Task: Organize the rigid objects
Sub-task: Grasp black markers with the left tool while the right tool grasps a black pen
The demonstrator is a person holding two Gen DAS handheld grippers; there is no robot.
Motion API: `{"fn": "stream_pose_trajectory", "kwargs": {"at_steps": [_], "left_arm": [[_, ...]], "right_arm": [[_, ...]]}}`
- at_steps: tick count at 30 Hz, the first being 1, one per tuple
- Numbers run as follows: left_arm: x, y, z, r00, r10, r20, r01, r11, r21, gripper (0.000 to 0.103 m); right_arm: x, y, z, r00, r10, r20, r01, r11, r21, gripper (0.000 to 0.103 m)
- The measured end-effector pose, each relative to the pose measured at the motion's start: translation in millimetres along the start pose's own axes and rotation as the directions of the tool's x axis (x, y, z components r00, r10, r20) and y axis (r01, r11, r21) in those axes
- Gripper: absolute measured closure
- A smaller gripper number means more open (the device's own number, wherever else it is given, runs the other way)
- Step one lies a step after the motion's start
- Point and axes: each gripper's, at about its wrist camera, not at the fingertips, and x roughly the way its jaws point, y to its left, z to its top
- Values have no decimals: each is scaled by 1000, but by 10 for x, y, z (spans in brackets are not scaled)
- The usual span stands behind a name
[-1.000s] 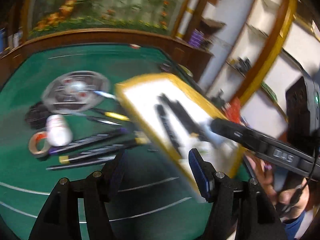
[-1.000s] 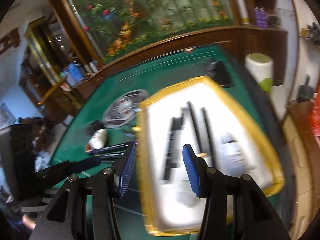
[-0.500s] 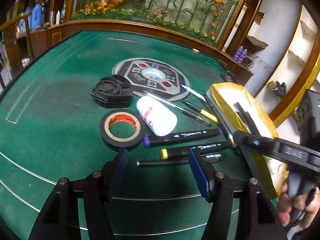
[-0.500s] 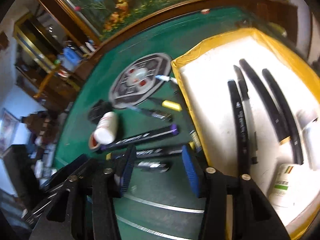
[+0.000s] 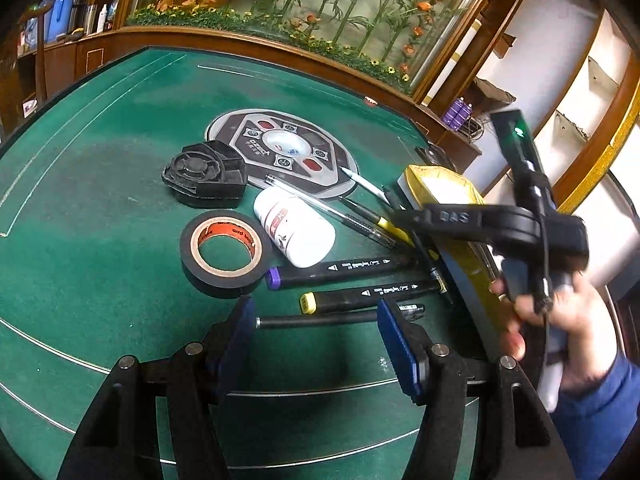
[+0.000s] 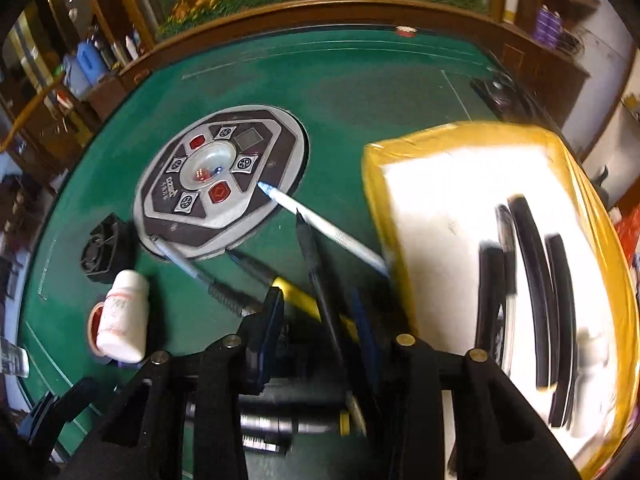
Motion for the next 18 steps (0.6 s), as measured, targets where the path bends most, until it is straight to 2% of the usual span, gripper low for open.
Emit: {"fn": "stream_pose_trajectory", "kwargs": {"at_steps": [4, 6, 8, 9, 11, 12, 13, 14, 15, 17, 18], "left_arm": [[-4, 4, 4, 1000, -16, -3, 16, 1000, -4, 37], [-1, 0, 4, 1000, -19, -6, 19, 1000, -4, 37], [4, 5, 8, 1000, -28, -10, 28, 1000, -7, 37], [2, 12, 11, 999, -30, -11, 30, 1000, -10, 37], [3, 24, 15, 999, -33, -12, 33, 999, -15, 37], [4, 25, 15, 999, -36, -13, 36, 999, -16, 37], [9, 24, 13, 999, -39, -16, 39, 999, -17, 37], [12, 23, 13, 999, -41, -19, 41, 999, -16, 37], [15, 20, 15, 999, -40, -19, 39, 999, -16, 37], [14, 13, 13, 999, -37, -18, 37, 999, -14, 37], [15, 9, 10, 999, -37, -18, 37, 999, -12, 37]], "right_arm": [[56, 119, 11, 999, -3, -49, 0, 999, -52, 57], [74, 228, -37, 997, -8, -72, 0, 994, -113, 50], [58, 298, -82, 997, -13, -82, 1, 991, -137, 49], [56, 329, -113, 994, 14, -111, -29, 990, -137, 45], [39, 433, -196, 983, 81, -168, -107, 982, -154, 45], [34, 500, -235, 969, 137, -203, -173, 971, -168, 45], [10, 538, -245, 947, 223, -229, -261, 953, -152, 48], [-27, 536, -213, 941, 256, -220, -289, 948, -134, 50], [-74, 526, -144, 953, 239, -187, -266, 954, -136, 50], [-135, 511, 75, 992, 103, -71, -115, 973, -200, 49], [-111, 496, 156, 998, 54, -43, -62, 975, -213, 49]]}}
